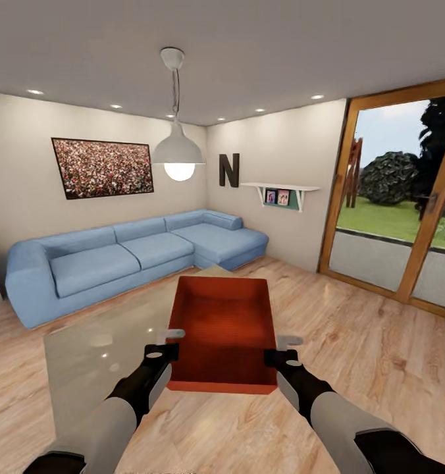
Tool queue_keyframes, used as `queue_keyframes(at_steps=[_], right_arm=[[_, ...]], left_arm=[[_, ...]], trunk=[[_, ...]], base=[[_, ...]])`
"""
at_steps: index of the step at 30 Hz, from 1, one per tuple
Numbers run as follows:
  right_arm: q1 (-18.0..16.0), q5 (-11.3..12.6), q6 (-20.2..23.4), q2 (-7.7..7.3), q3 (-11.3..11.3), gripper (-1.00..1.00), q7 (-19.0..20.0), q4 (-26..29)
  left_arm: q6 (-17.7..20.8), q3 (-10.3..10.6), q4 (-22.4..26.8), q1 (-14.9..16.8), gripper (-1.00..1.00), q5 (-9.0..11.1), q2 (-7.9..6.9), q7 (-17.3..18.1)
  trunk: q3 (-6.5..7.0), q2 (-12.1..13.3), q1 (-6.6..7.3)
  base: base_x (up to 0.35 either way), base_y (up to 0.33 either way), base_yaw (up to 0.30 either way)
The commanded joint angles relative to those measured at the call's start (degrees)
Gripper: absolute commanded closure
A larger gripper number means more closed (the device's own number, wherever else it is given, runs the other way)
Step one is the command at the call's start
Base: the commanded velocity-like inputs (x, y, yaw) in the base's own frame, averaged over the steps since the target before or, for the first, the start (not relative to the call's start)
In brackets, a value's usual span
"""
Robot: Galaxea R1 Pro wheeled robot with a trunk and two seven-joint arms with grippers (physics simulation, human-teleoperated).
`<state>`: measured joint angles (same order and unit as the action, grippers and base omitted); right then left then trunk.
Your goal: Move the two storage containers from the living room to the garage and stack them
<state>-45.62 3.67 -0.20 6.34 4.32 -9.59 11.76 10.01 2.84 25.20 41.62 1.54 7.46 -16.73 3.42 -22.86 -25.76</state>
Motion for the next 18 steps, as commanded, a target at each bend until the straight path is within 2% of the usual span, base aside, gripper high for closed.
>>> queue_keyframes(at_steps=[1,18], right_arm=[[0.0,0.4,-0.1,-1.17,0.2,1.0,-0.4,-0.2],[0.0,0.4,-0.1,-1.21,0.2,1.0,-0.4,-0.2]], left_arm=[[0.5,-0.2,0.3,0.0,1.0,-1.6,-0.08,-0.8],[0.5,-0.2,0.3,0.0,1.0,-1.6,-0.08,-0.8]], trunk=[[-0.02,-0.1,-0.02],[-0.02,-0.1,-0.02]], base=[[0.0,0.0,0.3],[0.0,0.0,0.3]])
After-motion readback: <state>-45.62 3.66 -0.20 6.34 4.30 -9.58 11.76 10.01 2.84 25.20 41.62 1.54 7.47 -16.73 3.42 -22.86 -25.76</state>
